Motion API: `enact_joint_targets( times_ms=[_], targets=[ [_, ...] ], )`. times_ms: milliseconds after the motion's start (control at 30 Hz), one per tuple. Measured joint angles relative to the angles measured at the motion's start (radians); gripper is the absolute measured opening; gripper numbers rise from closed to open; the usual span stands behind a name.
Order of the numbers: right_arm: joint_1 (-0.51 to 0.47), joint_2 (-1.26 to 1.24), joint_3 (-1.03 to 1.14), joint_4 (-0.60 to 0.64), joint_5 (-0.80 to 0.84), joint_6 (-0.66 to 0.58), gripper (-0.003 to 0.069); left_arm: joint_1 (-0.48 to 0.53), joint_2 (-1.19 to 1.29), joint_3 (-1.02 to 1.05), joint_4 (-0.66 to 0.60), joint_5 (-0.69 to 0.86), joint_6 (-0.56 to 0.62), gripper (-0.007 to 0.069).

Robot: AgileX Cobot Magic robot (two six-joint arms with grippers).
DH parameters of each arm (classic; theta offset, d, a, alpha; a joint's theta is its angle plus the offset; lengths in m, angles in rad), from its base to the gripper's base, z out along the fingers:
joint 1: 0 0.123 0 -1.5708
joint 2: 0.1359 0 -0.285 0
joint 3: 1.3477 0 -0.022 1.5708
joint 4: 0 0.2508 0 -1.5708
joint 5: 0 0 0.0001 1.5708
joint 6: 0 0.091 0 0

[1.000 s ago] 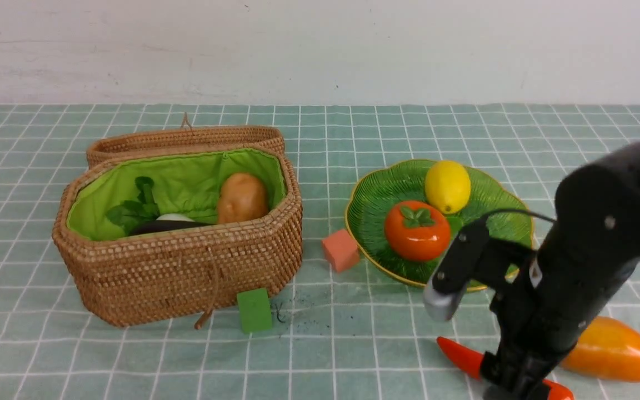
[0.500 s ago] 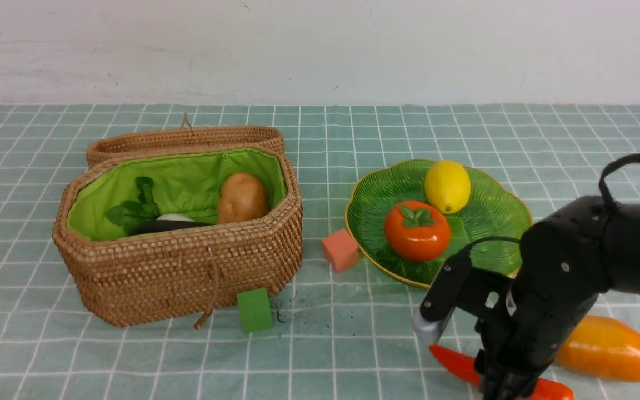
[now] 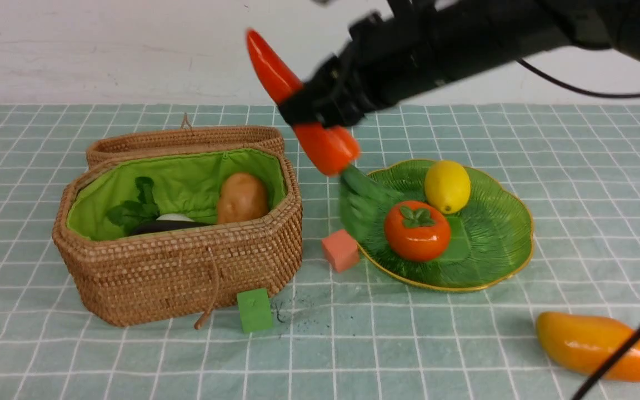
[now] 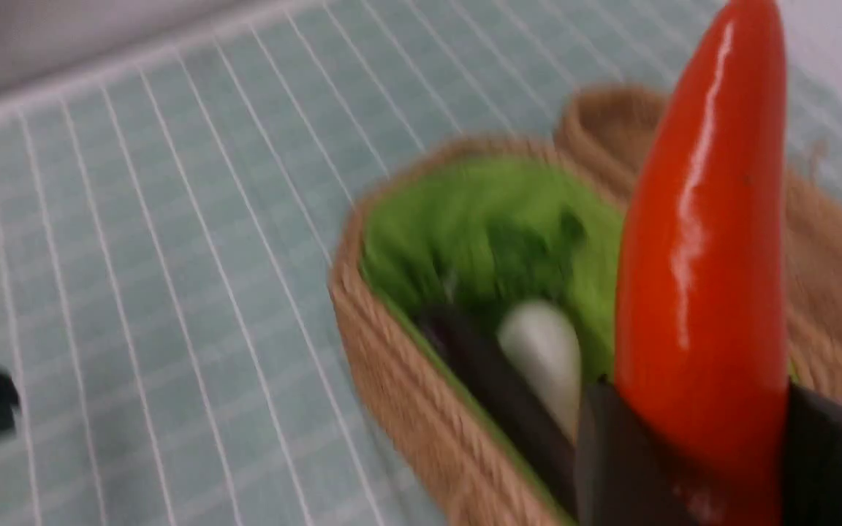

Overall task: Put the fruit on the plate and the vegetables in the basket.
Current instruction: Use the right arm to grab a carrot and put it into the left basket

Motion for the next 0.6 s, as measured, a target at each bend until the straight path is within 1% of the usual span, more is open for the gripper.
enact_joint_targets(
  times_ms=[67, 100, 167, 233, 267, 367, 433, 500, 533, 600],
  targets=[
    [0.013, 0.074, -0.083, 0.083, -0.025, -0.058, 0.0258, 0.000, 0.000, 0.000, 0.000, 0.000, 0.000, 0.0141],
    [0.015, 0.082, -0.092, 0.090, -0.029, -0.058, 0.0258, 0.000, 0.000, 0.000, 0.000, 0.000, 0.000, 0.0141],
    [0.045, 0.185, -0.188, 0.133, -0.089, -0.121, 0.0258, 0.000, 0.000, 0.000, 0.001, 0.000, 0.000, 0.0142],
    [0.057, 0.220, -0.223, 0.135, -0.126, -0.142, 0.0258, 0.000, 0.000, 0.000, 0.001, 0.000, 0.000, 0.0143],
    [0.073, 0.269, -0.255, 0.131, -0.169, -0.161, 0.0262, 0.000, 0.000, 0.000, 0.001, 0.000, 0.000, 0.0145],
    [0.092, 0.328, -0.291, 0.100, -0.227, -0.175, 0.0357, 0.000, 0.000, 0.000, 0.001, 0.000, 0.000, 0.0148],
    [0.093, 0.345, -0.294, 0.075, -0.233, -0.171, 0.0494, 0.000, 0.000, 0.000, 0.001, 0.000, 0.000, 0.0149],
    [0.093, 0.348, -0.296, 0.043, -0.214, -0.163, 0.0614, 0.000, 0.000, 0.000, 0.001, 0.000, 0.000, 0.0152],
    [0.093, 0.348, -0.299, 0.019, -0.192, -0.162, 0.0650, 0.000, 0.000, 0.000, 0.001, 0.000, 0.000, 0.0154],
    [0.093, 0.345, -0.302, -0.019, -0.139, -0.161, 0.0672, 0.000, 0.000, 0.000, 0.001, 0.000, 0.000, 0.0155]
  ],
)
